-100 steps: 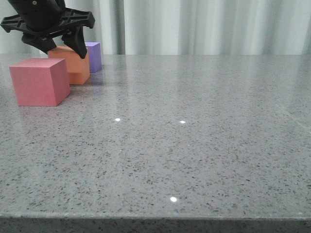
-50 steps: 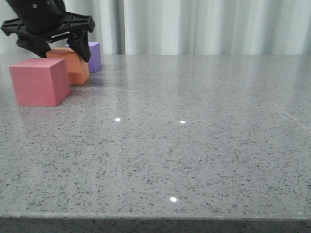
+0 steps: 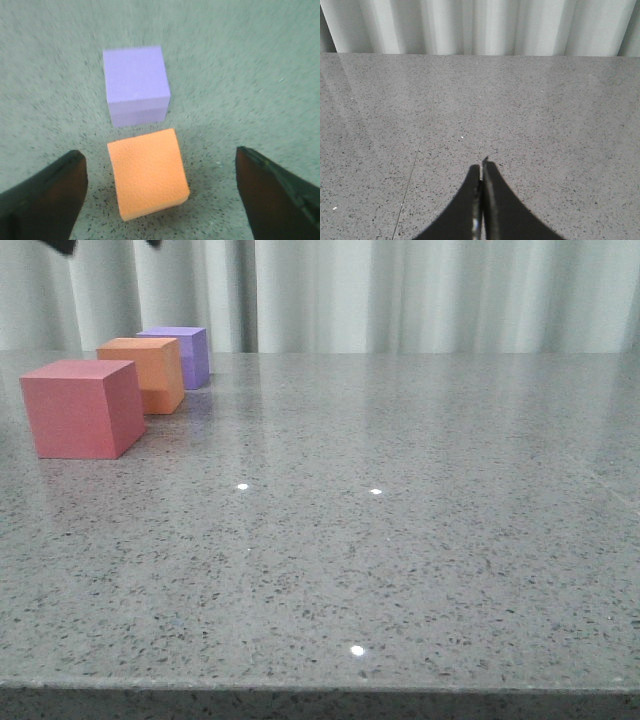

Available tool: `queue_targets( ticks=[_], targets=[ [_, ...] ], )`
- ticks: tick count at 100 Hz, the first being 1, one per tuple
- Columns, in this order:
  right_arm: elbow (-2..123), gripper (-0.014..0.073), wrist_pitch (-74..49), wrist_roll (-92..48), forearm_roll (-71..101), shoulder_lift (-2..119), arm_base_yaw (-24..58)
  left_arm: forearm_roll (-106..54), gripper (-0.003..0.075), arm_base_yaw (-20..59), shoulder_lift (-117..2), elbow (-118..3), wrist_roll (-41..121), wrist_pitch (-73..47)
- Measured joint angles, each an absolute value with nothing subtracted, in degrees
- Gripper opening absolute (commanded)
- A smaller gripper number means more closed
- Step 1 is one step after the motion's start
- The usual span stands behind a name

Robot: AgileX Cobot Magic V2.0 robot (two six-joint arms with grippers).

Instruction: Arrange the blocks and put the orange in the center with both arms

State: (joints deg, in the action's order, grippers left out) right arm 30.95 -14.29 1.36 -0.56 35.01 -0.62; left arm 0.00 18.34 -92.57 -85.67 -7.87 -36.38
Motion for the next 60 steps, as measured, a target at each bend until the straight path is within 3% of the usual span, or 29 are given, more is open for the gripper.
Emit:
queue_targets(
  ticks=[24,60],
  targets=[
    [31.0,-0.0069,-14.3,1.4,-0.6,35.0,-0.6,0.0,0.0578,18.3,-75.8,-74.3,-7.9,-33.1],
    [31.0,-0.0069,-14.3,1.4,-0.6,35.0,-0.6,0.0,0.0563,18.3,-50.2,-47.8,-7.9,-25.7]
  ],
)
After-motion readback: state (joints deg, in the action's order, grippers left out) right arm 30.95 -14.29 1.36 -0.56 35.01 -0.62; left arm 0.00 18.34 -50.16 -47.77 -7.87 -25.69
